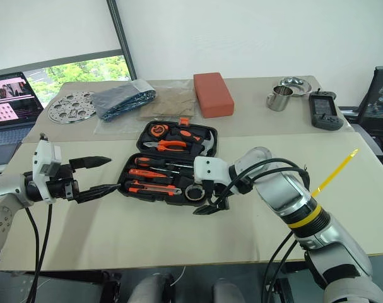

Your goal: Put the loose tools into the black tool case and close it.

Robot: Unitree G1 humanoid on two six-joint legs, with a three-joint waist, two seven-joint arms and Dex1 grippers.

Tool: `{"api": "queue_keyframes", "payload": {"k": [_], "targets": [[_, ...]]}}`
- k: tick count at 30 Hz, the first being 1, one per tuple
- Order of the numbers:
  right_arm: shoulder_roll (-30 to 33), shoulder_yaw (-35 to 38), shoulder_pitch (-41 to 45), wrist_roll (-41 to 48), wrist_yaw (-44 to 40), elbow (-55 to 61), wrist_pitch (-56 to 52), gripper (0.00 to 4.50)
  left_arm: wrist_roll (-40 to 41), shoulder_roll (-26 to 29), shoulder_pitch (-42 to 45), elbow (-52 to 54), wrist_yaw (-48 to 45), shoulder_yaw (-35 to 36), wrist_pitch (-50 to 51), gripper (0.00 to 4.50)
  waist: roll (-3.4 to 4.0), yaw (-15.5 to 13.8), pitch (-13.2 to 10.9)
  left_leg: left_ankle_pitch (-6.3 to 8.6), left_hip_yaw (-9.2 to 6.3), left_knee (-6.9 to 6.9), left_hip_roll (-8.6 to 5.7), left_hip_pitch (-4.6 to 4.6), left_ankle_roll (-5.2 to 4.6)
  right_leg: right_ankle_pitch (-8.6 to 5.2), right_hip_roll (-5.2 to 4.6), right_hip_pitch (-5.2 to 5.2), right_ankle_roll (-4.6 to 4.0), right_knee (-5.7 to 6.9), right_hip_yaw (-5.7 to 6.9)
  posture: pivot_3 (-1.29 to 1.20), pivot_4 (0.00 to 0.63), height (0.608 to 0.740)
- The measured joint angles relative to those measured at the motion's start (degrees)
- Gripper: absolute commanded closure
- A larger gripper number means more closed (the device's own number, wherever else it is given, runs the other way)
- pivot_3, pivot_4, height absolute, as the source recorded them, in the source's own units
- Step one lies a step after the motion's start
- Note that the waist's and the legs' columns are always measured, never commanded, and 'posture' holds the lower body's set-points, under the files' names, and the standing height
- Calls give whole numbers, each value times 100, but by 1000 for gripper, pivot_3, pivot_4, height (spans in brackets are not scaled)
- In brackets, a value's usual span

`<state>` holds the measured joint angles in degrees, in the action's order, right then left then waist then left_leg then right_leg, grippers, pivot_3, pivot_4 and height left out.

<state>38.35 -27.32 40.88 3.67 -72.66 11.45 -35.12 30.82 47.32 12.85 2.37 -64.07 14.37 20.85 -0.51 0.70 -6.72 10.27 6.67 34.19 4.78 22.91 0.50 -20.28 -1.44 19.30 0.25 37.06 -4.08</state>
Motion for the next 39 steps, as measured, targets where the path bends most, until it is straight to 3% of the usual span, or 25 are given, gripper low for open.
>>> {"api": "queue_keyframes", "payload": {"k": [5, 13, 23, 32, 39], "targets": [[-17, -17, -40, -23, 62, -86, 136, 33, -391, -226, 567, -1006, 64, -226, -514, 0, -1, 2, 0, 0, 0, 2, 1, 4, 0, 0, 3, 2, 0, 0, 0, 0, 150, 740], [109, -502, -176, -406, 45, 44, 404, 33, -937, -191, 759, -1710, -790, -882, -1242, 0, -1, 13, 0, 0, 7, 0, 3, 3, 1, 0, 5, 6, 0, 1, 2, 0, 150, 740], [392, -622, -276, -709, -164, -38, 1003, 33, -1048, -191, 401, -1391, -1421, -1407, -1243, 0, -1, -24, 0, 1, 8, 2, -1, 1, -1, 0, -6, -3, 1, 0, 3, 0, 150, 740], [535, -545, -302, -720, -346, -385, 1819, 33, -769, -153, -75, -367, -1756, -1661, -413, 0, -1, -70, 1, 1, 4, 6, -3, -1, -2, 0, -8, -9, 1, -2, 5, 0, 150, 740], [179, 268, -757, 39, -143, -348, 1614, 33, -206, -288, 85, -244, -1552, -1278, -46, 0, -3, -51, -1, 1, -1, 7, 4, 3, -2, 0, 2, -7, 0, -1, 2, 0, 150, 740]]}}
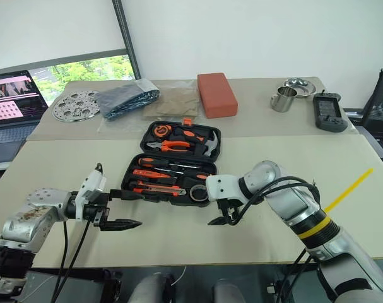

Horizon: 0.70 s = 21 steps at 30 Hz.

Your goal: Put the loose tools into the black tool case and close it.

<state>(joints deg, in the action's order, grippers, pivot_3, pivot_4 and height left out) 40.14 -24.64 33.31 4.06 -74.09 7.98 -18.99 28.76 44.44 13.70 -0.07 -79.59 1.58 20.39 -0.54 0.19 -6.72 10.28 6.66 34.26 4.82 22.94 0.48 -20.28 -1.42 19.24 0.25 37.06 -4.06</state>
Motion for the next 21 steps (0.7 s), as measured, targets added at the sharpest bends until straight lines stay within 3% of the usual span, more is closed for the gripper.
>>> {"api": "queue_keyframes", "payload": {"k": [5, 10, 16, 21], "targets": [[-331, 1223, -247, 921, 670, 411, -757, 33, 201, 30, 405, -559, 288, 670, -38, 0, -1, 57, 0, -1, -5, -4, 2, -3, 2, 0, 2, -2, 0, 1, 1, 0, 150, 740], [-609, 2197, -590, 1062, 1811, 23, -1044, 33, -66, -326, 1078, -1522, 1377, 1145, -481, 0, -3, 15, 1, -1, -4, 1, -6, -3, 1, 1, -6, -7, 2, -2, -1, 0, 150, 740], [-1118, 2492, -672, 535, 3517, -1066, -1059, 33, -1068, -882, 1712, -2896, 2924, 954, -1239, 0, -2, 44, 1, -5, 2, -3, -10, -1, 7, 2, -2, 1, 3, 2, -7, 0, 150, 740], [-1557, 2452, -652, 117, 4421, -1469, -935, 33, -1959, -1171, 2245, -4330, 4043, 616, -2089, 0, -3, 82, 1, -11, 5, -8, -5, 0, 17, 2, 9, 10, 3, 3, -9, 0, 150, 740]]}}
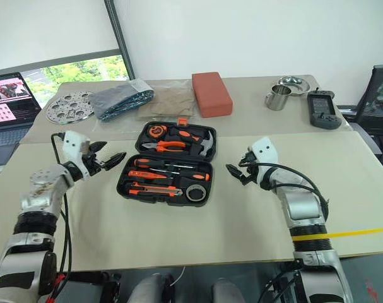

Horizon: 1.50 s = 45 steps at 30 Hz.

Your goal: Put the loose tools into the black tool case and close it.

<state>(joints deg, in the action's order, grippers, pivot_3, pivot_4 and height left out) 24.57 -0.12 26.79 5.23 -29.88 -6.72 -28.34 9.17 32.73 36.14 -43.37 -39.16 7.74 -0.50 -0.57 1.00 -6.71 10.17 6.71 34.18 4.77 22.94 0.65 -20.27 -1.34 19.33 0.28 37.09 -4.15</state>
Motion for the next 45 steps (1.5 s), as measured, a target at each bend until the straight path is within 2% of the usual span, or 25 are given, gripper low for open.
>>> {"api": "queue_keyframes", "payload": {"k": [3, 10, 14, 20, 28, 34, 38, 40, 45], "targets": [[-264, -59, 54, -196, 383, -191, 99, 33, -286, -103, 382, -769, 796, 8, -382, 0, 0, -10, 0, -1, 1, -2, -1, 0, 2, 0, -3, 0, 0, 2, 1, 0, 150, 740], [-714, -349, 200, -416, 668, -435, 448, 33, -736, -531, 587, -1531, 1010, -329, -944, 0, 1, -49, 1, -16, 24, 0, -10, 0, 27, 0, -9, -6, 1, 4, 19, 0, 150, 740], [-705, -377, 209, -427, 608, -448, 485, 33, -805, -568, 586, -1563, 655, -441, -1075, 0, 5, -41, 4, -18, 32, -3, -10, -3, 31, 0, -8, -7, 1, 5, 17, 0, 150, 740], [-376, -255, -125, -378, 175, -109, 486, 33, -496, -603, -36, -755, -385, -442, -1165, 0, 15, -101, 16, -26, 35, -3, -15, -3, 45, -1, -22, -16, 2, 0, 18, 0, 150, 740], [-101, -130, -645, -254, -154, 641, 142, 33, -366, -603, -665, 370, -717, -441, -662, 0, 12, -127, 20, -12, 27, -4, -15, -3, 21, -1, -17, -20, 3, -8, 15, 0, 150, 740], [-42, 18, -734, -121, -178, 808, -67, 33, -350, -428, -772, 593, -691, -419, -526, 0, 10, -99, 18, -2, 12, -4, -14, -3, 5, -1, -14, -17, 3, -7, 11, 0, 150, 740], [-28, 410, -643, 488, -367, 939, -589, 33, -234, -157, -741, 552, -788, -356, -333, 0, 6, -65, 14, -2, 9, -6, -8, -3, 5, -1, -7, -11, 3, -4, 10, 0, 150, 740], [23, 824, -299, 1046, -481, 985, -1244, 33, 34, -29, -460, 314, -981, -83, 80, 0, 5, -24, 8, -6, 7, -10, -6, -2, 8, -1, -2, -8, 3, 1, 14, 0, 150, 740], [21, 837, 469, 1605, -698, 572, -1983, 33, 605, 31, 509, -67, -1804, 70, 1259, 0, -1, -20, 5, -13, 13, -10, -9, 1, 10, -1, 0, -6, 2, 3, 19, 0, 150, 740]]}}
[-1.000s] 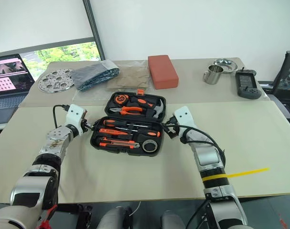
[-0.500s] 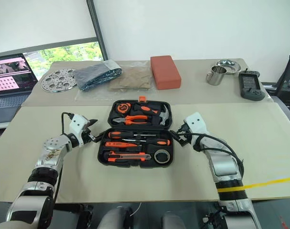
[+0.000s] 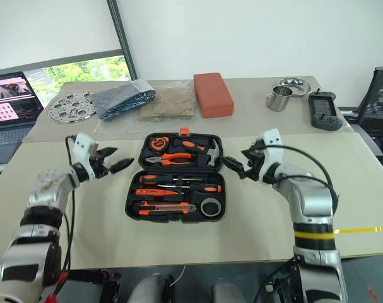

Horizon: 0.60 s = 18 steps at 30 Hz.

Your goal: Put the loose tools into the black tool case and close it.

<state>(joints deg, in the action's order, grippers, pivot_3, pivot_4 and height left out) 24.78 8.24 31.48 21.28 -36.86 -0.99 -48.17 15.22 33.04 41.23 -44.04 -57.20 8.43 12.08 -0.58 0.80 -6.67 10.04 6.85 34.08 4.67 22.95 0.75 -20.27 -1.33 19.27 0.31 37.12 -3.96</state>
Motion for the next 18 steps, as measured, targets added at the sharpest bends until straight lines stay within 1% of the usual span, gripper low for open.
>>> {"api": "queue_keyframes", "payload": {"k": [1, 2, 3, 5, 8, 12, 13, 14, 18], "targets": [[5, -26, 171, 39, -55, -310, -89, 33, 91, 34, 219, -239, -260, 15, 322, 0, 0, 2, 0, 1, 3, 0, -1, 0, -1, 0, 1, -1, 0, 0, 0, 0, 150, 740], [13, -41, 298, 34, -63, -525, -158, 33, 94, 37, 355, -407, -329, 16, 456, 0, 0, 3, 0, 1, 6, 0, -1, 3, -2, 0, 0, 4, 0, 0, 0, 0, 150, 740], [42, -63, 605, 38, -77, -1052, -323, 33, 102, 22, 641, -818, -421, 28, 688, 0, 0, 4, -1, -1, 8, 1, -2, 11, -1, 0, 0, 13, 0, 2, 0, 0, 150, 740], [152, -116, 1099, 24, -132, -1809, -555, 33, 73, -37, 1067, -1447, -370, 49, 840, 0, 0, 4, -2, -1, 8, 1, -1, 21, -1, 0, 0, 24, 0, 2, 0, 0, 150, 740], [232, -177, 1599, 29, -409, -2495, -661, 33, 51, -117, 1476, -2103, -129, 106, 980, 0, 0, 11, -1, -5, 6, -2, 1, 28, 4, 0, 1, 37, 0, 5, -2, 0, 150, 740], [239, -323, 2137, 27, -752, -3339, -712, 33, 35, -270, 1780, -2609, 183, 207, 1185, 0, 0, 19, -1, -15, 8, -10, 2, 42, 21, 0, 0, 64, -1, 13, -2, 0, 150, 740], [241, -324, 2325, 26, -825, -3673, -730, 33, 39, -307, 1862, -2738, 291, 276, 1308, 0, 0, 16, -1, -37, 10, -13, 2, 51, 56, 1, -1, 78, -1, 15, -2, 0, 150, 740], [240, -325, 2465, 22, -867, -3926, -737, 33, 49, -346, 1932, -2825, 375, 325, 1429, 0, 0, 15, -1, -44, 11, -15, 2, 58, 67, 1, -1, 86, -1, 17, -2, 0, 150, 740], [198, -316, 2958, 0, -921, -4786, -767, 33, 70, -393, 2145, -3017, 660, 527, 1850, 0, 0, 25, -1, -46, 15, -16, 3, 55, 70, 1, 0, 95, -1, 54, -1, 0, 150, 740]]}}
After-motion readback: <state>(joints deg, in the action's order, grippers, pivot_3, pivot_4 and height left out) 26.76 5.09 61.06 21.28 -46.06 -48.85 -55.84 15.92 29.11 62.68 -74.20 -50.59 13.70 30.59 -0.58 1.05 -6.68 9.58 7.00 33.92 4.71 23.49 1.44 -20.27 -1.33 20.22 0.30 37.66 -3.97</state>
